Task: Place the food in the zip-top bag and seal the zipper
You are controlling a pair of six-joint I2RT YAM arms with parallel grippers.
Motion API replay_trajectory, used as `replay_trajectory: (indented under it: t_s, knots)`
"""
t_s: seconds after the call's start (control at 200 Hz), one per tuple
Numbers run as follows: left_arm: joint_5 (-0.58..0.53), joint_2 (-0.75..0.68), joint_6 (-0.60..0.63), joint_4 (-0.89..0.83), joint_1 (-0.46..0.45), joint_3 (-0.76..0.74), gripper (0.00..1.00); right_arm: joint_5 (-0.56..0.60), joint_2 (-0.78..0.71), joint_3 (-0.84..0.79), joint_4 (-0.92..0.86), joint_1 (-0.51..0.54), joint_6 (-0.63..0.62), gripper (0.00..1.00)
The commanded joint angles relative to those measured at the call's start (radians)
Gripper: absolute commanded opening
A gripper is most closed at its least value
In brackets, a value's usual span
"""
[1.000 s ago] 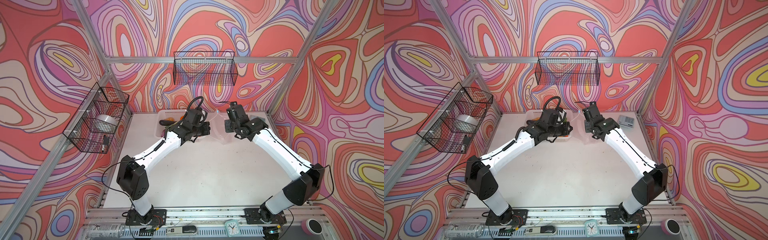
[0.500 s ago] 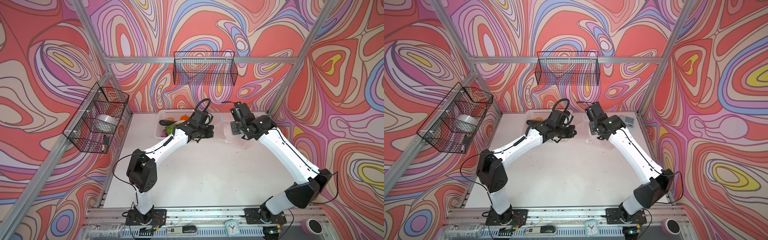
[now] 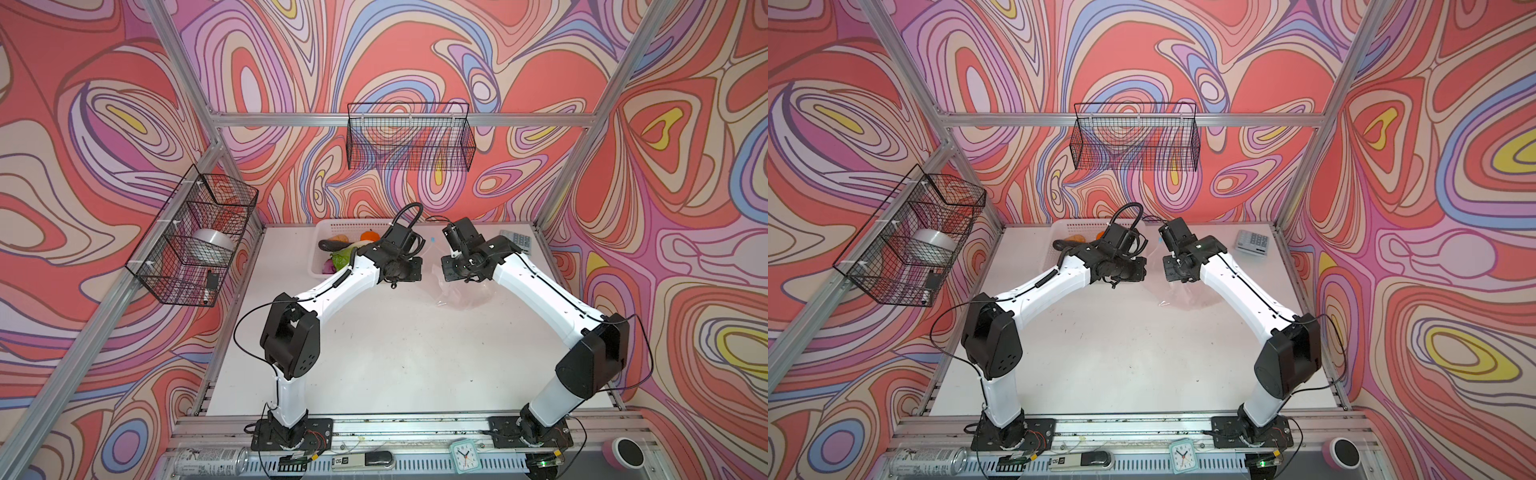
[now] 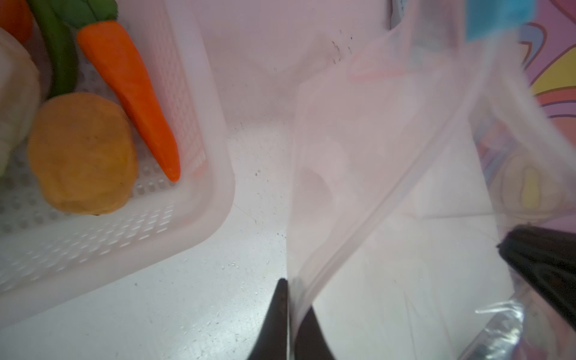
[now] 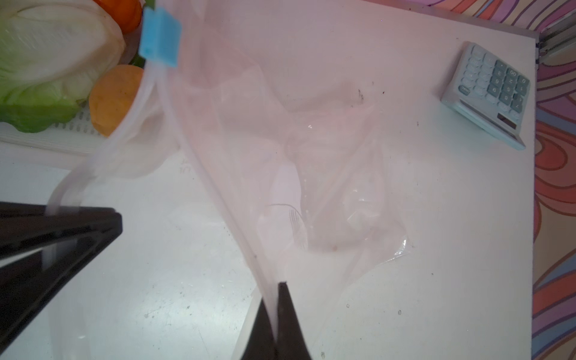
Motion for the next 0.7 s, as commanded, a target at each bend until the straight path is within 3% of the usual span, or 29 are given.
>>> replay_trajectory:
  t_s: [0.0, 0.11, 0.31, 0.421, 0.696]
  knots:
    - [0.006, -0.089, 0.031, -0.039, 0.036, 0.001, 0.66, -0.057, -0.027, -0.028, 0.07, -0.031, 0.036, 0.0]
    - [0.052, -0.137, 0.055, -0.038, 0.075, -0.013, 0.72, -0.14, -0.048, -0.071, 0.132, -0.062, 0.067, 0.0]
    - [0.046, -0.161, 0.158, -0.041, 0.161, -0.003, 0.73, -0.244, -0.071, -0.138, 0.232, -0.12, 0.126, 0.0]
    - [0.003, -0.083, 0.218, -0.076, 0.198, 0.046, 0.72, -0.294, -0.088, -0.17, 0.285, -0.147, 0.159, 0.0]
    - [-0.053, 0.177, 0.286, -0.197, 0.219, 0.258, 0.65, -0.251, -0.109, -0.194, 0.315, -0.176, 0.173, 0.0]
